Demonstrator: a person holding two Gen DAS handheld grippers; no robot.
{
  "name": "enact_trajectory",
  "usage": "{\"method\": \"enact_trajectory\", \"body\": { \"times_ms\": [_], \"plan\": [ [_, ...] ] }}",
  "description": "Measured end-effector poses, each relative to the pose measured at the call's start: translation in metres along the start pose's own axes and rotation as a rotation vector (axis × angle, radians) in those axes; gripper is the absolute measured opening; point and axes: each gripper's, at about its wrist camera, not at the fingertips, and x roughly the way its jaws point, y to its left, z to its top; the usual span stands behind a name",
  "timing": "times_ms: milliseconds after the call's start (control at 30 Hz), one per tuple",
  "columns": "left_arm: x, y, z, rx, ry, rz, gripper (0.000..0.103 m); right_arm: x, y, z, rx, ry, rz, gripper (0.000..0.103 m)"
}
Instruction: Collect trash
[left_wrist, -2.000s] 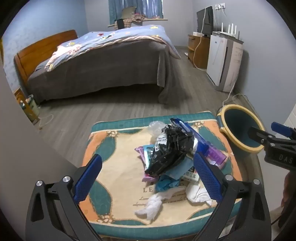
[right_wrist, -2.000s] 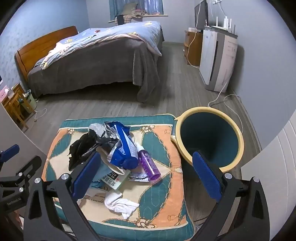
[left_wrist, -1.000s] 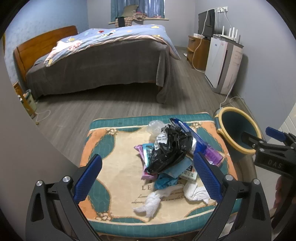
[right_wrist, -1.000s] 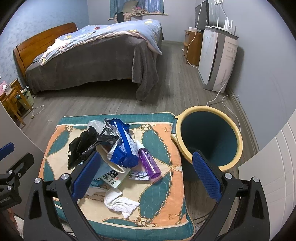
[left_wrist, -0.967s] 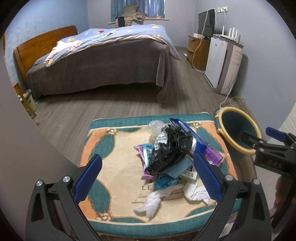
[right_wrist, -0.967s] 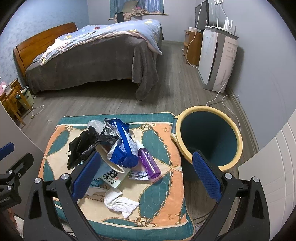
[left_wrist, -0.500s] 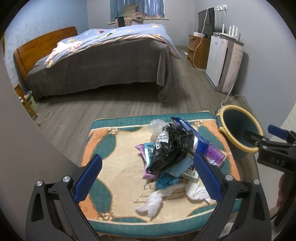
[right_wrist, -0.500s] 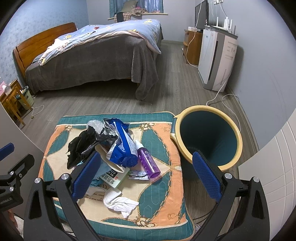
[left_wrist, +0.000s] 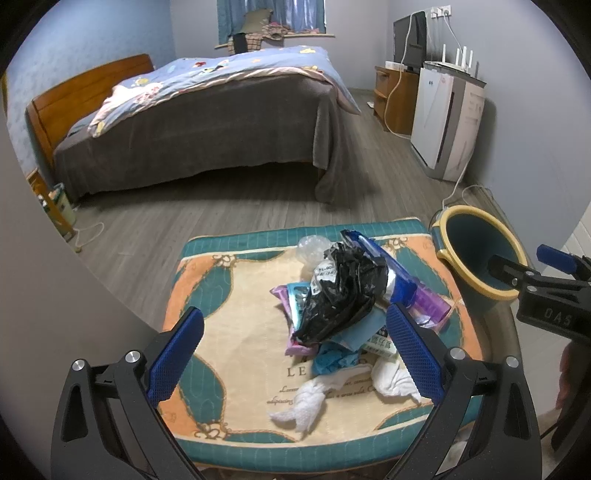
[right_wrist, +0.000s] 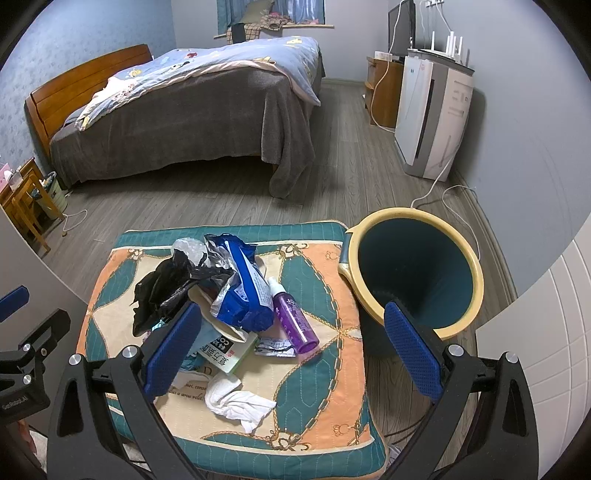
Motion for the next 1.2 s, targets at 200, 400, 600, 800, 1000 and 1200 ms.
{"method": "enact_trajectory", "body": {
  "times_ms": [200, 400, 600, 800, 1000, 1200],
  "plan": [
    [0.0, -0.001, 0.0, 0.001, 0.0, 0.001, 0.098, 0.0, 0.0, 0.0, 0.001, 0.001, 0.0, 0.097],
    [0.0, -0.001, 0.0, 0.001, 0.001, 0.002, 0.098, 0.001, 0.0, -0.002, 0.001, 0.002, 0.0, 0.097],
    [0.0, 0.0, -0.001, 0.004, -0.001, 0.004, 0.098, 0.003, -0.001, -0.001, 0.01, 0.006, -0.004, 0.097],
    [0.005, 0.005, -0.005, 0.026, -0.004, 0.007, 0.098, -0.004, -0.002, 0.004, 0.021, -0.03, -0.008, 0.097],
    [0.009, 0.012, -0.003, 0.031, -0.006, -0.002, 0.098, -0.008, -0.014, 0.021, 0.034, -0.053, -0.013, 0.097],
    [0.017, 0.016, 0.002, 0.047, -0.041, -0.023, 0.098, -0.01, -0.019, 0.043, -0.096, -0.137, -0.029, 0.097]
  ]
}}
